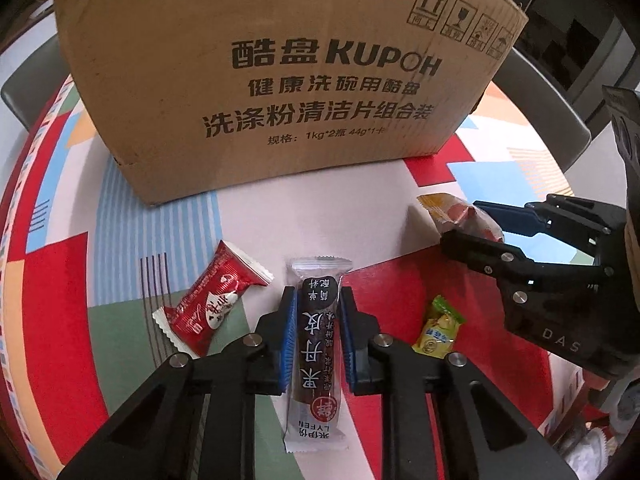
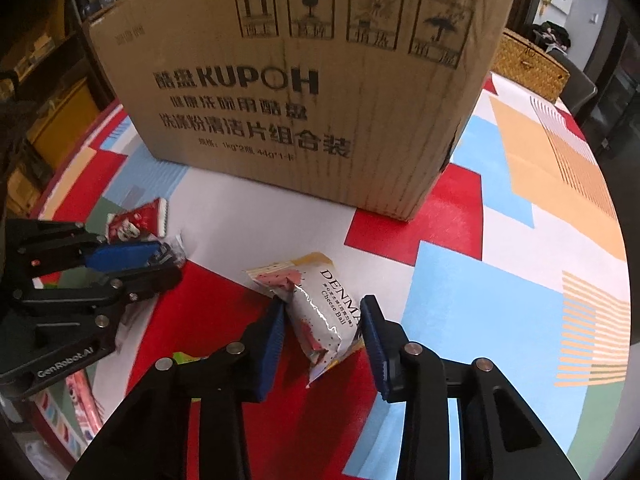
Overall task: Organize snacks
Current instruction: 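Carry the chocolate bar and biscuit bag over the box and release them inside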
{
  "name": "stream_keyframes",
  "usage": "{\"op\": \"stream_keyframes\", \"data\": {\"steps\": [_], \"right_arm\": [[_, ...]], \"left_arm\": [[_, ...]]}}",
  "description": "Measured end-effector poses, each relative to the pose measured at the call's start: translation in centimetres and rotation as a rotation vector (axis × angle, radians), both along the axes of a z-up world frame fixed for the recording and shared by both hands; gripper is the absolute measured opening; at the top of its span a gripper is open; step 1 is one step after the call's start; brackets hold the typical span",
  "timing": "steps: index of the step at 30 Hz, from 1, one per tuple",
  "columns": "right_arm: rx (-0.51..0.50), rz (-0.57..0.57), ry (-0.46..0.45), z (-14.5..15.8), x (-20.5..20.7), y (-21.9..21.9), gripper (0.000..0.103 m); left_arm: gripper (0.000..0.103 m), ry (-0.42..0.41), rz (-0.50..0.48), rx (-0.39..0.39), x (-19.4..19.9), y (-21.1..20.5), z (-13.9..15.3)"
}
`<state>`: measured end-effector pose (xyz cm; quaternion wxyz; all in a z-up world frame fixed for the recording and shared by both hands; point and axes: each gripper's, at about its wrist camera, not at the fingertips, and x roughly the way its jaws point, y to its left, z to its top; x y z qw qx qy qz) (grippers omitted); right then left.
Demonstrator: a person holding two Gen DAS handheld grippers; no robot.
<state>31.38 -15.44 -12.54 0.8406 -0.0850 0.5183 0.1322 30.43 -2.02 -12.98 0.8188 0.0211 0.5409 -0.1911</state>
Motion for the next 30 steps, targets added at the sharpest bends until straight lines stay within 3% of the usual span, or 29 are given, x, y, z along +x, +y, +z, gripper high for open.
{"op": "stream_keyframes", "data": {"steps": [16, 30], "right_arm": [[0.029, 0.002, -0.105, 3.9, -2.3, 0.2, 0.037], [0.084, -0.008, -0.244, 8.8, -3.8, 0.7, 0.037]], "left_arm": [[0.02, -0.117, 0.023, -0.047, -2.4, 0.9, 4.8], [0.02, -0.284, 0.039, -0.097, -4.4, 1.5, 10.9]]}}
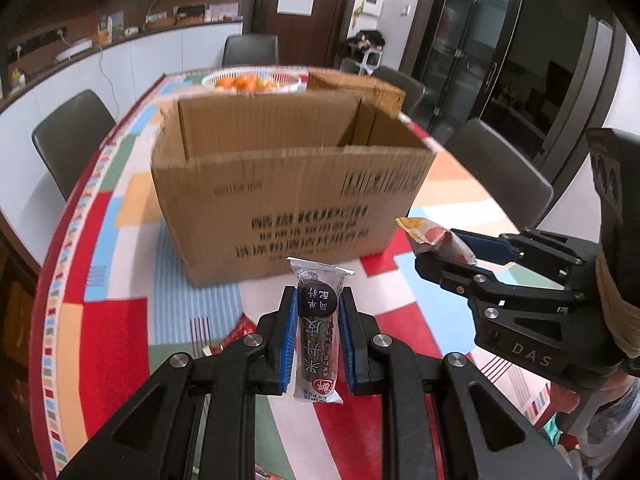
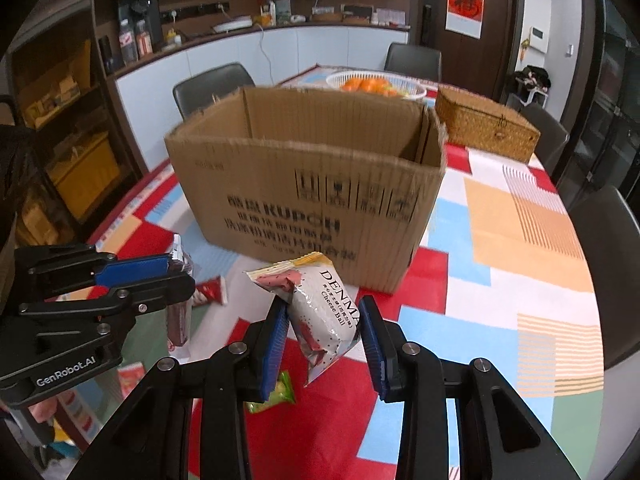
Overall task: Organize snacks
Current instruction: 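Carry the chocolate bar and biscuit bag over the box and release them inside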
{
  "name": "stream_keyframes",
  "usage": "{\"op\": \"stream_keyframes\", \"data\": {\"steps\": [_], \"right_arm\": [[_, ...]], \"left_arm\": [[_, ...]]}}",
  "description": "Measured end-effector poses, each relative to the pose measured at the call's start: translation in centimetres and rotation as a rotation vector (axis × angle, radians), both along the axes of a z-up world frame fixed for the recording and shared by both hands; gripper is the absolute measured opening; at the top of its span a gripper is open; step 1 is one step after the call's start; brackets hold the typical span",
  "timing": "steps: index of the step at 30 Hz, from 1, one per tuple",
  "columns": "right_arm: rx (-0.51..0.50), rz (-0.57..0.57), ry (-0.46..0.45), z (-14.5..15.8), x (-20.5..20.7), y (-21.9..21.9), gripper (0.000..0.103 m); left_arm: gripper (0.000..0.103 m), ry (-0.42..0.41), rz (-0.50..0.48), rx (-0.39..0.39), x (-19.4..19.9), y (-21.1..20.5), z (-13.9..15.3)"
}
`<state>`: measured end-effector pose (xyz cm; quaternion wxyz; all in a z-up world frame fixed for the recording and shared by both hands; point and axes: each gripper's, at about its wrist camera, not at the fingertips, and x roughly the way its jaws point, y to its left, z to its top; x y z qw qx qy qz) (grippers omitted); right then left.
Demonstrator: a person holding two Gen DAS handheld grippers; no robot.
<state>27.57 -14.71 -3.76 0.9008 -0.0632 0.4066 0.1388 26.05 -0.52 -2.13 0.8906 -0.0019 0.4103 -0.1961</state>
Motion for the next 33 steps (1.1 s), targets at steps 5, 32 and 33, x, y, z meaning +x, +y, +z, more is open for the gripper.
{"op": "stream_keyframes", "data": {"steps": [5, 32, 33], "right_arm": [[0.035, -0.01, -0.055, 2.0, -0.1, -0.1, 0.037], [0.109, -0.066, -0.212, 9.9, 7.1, 0.1, 0.037], [0.102, -0.069, -0.209, 9.9, 7.4, 0.2, 0.037]], "left_arm": [[0.02, -0.072, -0.003, -0.011, -0.2, 0.2, 2.9], [0.02, -0.246, 0.052, 0.016, 9.1, 0.9, 11.0], [0.02, -0.241, 0.065, 0.018, 9.8, 1.1, 10.8]]}}
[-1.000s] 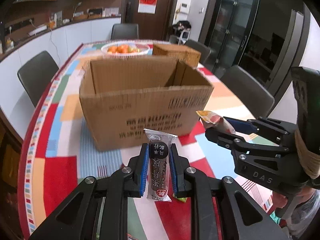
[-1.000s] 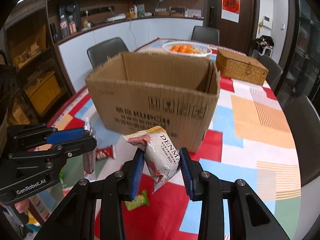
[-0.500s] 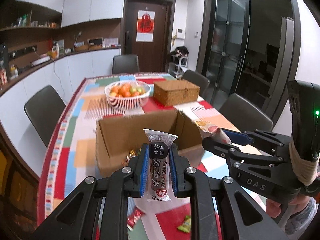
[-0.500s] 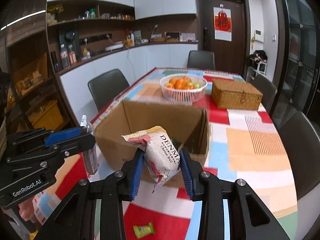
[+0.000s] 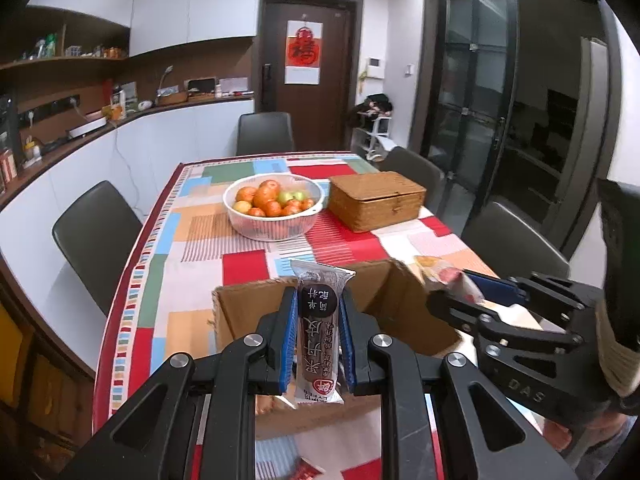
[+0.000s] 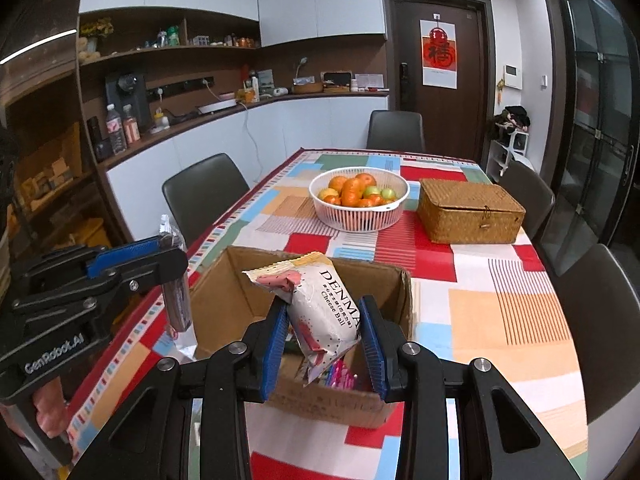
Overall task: Organize snacks
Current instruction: 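Carry the chocolate bar and biscuit bag over the box and release them inside, then withdraw both grippers from the box toward the red candy and green snack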
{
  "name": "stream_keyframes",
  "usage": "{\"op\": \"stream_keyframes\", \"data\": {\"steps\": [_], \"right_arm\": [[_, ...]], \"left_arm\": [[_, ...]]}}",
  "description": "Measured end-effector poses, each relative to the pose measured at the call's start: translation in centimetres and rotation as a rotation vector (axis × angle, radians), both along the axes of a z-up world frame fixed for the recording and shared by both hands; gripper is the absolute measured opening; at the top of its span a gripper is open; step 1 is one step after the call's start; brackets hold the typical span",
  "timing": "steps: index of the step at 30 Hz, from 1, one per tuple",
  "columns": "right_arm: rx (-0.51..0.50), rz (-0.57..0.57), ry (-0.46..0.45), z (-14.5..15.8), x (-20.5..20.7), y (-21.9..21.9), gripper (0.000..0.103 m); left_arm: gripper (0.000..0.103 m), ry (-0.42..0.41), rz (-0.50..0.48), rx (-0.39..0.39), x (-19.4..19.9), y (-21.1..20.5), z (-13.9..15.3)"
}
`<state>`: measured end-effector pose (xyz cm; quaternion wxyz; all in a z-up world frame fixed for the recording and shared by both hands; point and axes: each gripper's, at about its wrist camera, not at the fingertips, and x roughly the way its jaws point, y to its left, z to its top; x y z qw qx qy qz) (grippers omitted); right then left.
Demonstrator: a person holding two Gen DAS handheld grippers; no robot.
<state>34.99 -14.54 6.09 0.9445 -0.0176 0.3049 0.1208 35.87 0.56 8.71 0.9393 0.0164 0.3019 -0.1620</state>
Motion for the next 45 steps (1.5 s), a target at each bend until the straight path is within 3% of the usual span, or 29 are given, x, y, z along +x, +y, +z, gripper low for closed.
{"op": "stream_keyframes", "data": {"steps": [13, 14, 16, 18, 20, 21, 26, 36, 45], "right_arm": [[-0.011, -0.018, 0.08, -1.9, 3.9, 0.7, 0.037], [-0.012, -0.019, 0.084, -2.0, 4.1, 0.7, 0.037], [-0.007, -0.022, 0.09, -2.2, 4.5, 0.7, 0.038], [0.003, -0.03, 0.09, -2.2, 4.5, 0.6, 0.043], [0.014, -0.042, 0.076, -2.0, 3.7, 0.4, 0.056], [0.013, -0.043, 0.066, -1.9, 3.2, 0.4, 0.058], [-0.022, -0.018, 0.002, -1.4, -0.8, 0.8, 0.058], [-0.043, 0.047, 0.002, -2.2, -6.5, 1.1, 0.058], [-0.068, 0.105, 0.124, -6.3, -9.2, 1.5, 0.058]], "left_arm": [[0.022, 0.084, 0.019, 0.043, 4.6, -0.5, -2.3], [0.024, 0.089, 0.027, 0.045, 4.7, -0.4, -2.5], [0.043, 0.088, 0.054, 0.05, 4.5, -0.1, -2.5], [0.051, 0.055, 0.058, 0.05, 3.3, 0.1, -2.3], [0.052, 0.033, 0.057, 0.057, 1.8, 0.3, -2.0], [0.054, 0.022, 0.052, 0.056, 1.1, 0.4, -1.9], [0.059, -0.019, 0.03, 0.082, -3.1, 0.5, -1.9], [0.065, -0.019, 0.014, 0.088, -9.7, 0.8, -3.1], [0.068, 0.094, 0.034, 0.092, -12.9, 1.3, -7.8]]}}
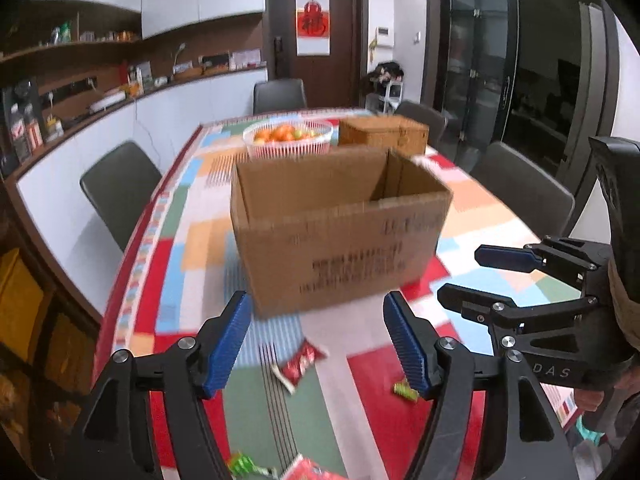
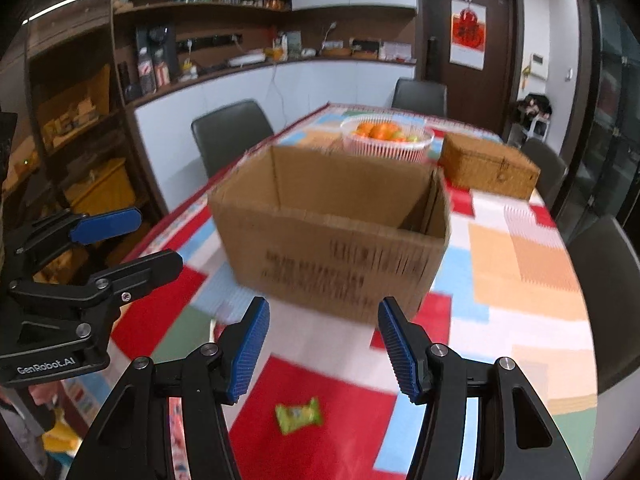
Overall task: Organize snacks
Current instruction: 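Withdraw both grippers from the box toward the red candy and green snack, then grasp the green snack with the right gripper while the left grasps the red candy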
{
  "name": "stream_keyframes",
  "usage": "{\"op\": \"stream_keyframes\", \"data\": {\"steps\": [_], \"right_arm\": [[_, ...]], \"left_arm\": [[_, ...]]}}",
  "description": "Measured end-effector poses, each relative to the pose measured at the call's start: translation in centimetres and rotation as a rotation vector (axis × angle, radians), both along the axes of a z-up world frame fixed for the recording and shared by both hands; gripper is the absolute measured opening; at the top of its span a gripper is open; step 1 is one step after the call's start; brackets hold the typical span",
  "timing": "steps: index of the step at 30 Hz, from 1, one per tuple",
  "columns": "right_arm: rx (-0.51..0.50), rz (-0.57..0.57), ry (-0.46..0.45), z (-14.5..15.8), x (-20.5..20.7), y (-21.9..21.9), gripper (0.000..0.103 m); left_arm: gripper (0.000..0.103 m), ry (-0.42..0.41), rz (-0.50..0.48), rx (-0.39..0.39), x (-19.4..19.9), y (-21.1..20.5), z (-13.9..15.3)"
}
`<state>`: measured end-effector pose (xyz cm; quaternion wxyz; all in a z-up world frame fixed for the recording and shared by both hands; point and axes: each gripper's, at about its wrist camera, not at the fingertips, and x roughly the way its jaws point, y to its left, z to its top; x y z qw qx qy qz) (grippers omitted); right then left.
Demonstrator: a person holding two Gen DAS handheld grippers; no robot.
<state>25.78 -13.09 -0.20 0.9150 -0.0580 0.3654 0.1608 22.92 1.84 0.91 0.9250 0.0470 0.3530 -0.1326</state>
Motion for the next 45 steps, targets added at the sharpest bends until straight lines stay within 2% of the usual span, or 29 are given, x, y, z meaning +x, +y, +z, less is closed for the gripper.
{"op": "stream_keyframes", "data": {"steps": [8, 19, 24, 27, 37, 39, 45], "right_arm": [[-0.034, 0.018, 0.141, -4.8, -0.8, 0.0, 0.058], [-0.032, 0.017, 0.299, -9.3, -0.4, -0.3, 0.057], [-0.015, 0.014, 0.361, -11.0, 0.0, -0.6, 0.051], [-0.011, 0.023, 0.373, -11.6, 0.1, -0.5, 0.051], [-0.035, 0.045, 0.404, -13.4, 1.0, 0.6, 0.039], [-0.049, 0.051, 0.393, -13.4, 1.0, 0.8, 0.032], [-0.07, 0.088, 0.374, -13.5, 1.1, 1.7, 0.025]], "left_arm": [[0.068, 0.103, 0.028, 0.026, -1.5, 0.4, -3.9], [0.069, 0.223, 0.033, 0.061, -2.4, 0.3, -8.2], [0.069, 0.258, 0.031, 0.064, -2.2, 0.3, -9.2], [0.069, 0.269, 0.035, 0.063, -2.1, 0.4, -9.6], [0.069, 0.294, 0.051, 0.066, -1.3, 0.8, -10.6], [0.069, 0.301, 0.052, 0.065, -1.1, 0.9, -10.8], [0.069, 0.306, 0.056, 0.067, -0.1, 1.4, -11.4]]}}
